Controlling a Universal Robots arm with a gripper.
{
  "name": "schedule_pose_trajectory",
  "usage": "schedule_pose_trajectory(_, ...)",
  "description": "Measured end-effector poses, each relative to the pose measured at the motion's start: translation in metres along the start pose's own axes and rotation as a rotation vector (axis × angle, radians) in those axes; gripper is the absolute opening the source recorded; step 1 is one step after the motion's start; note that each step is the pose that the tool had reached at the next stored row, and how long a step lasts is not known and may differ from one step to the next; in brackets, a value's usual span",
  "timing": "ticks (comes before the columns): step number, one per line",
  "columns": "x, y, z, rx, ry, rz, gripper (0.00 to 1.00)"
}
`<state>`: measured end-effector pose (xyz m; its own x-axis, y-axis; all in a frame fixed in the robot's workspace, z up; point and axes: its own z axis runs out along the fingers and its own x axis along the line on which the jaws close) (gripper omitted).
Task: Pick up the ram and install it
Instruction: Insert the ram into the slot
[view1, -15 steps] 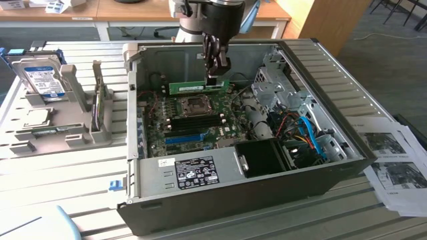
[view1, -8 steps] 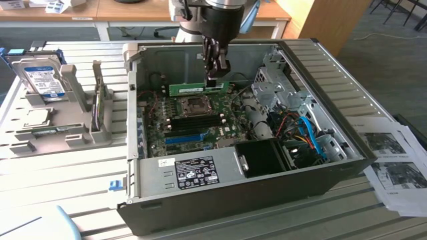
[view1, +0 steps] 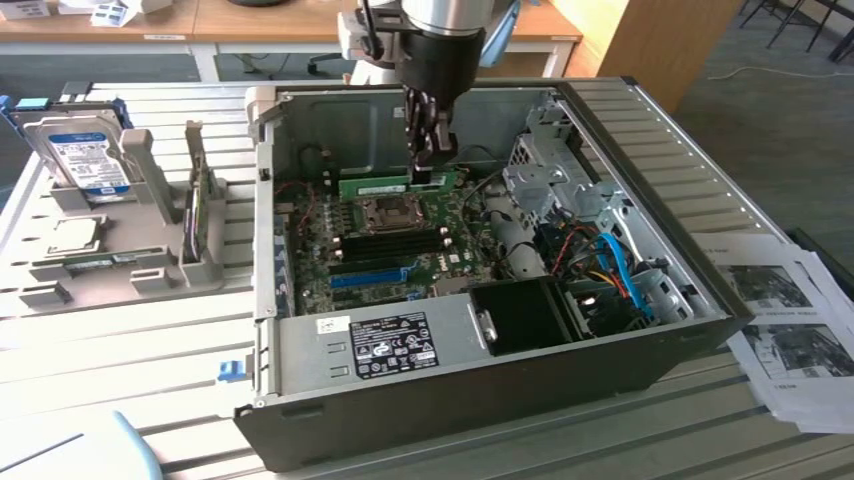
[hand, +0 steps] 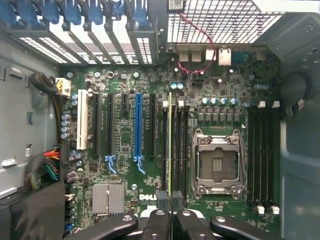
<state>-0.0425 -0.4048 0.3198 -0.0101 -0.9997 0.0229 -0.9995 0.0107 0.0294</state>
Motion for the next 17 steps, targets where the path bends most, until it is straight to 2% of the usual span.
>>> schedule_pose_trajectory(17,-0.001,-0.0009,0.0309,0.0023,0.0000,0.000,0.11)
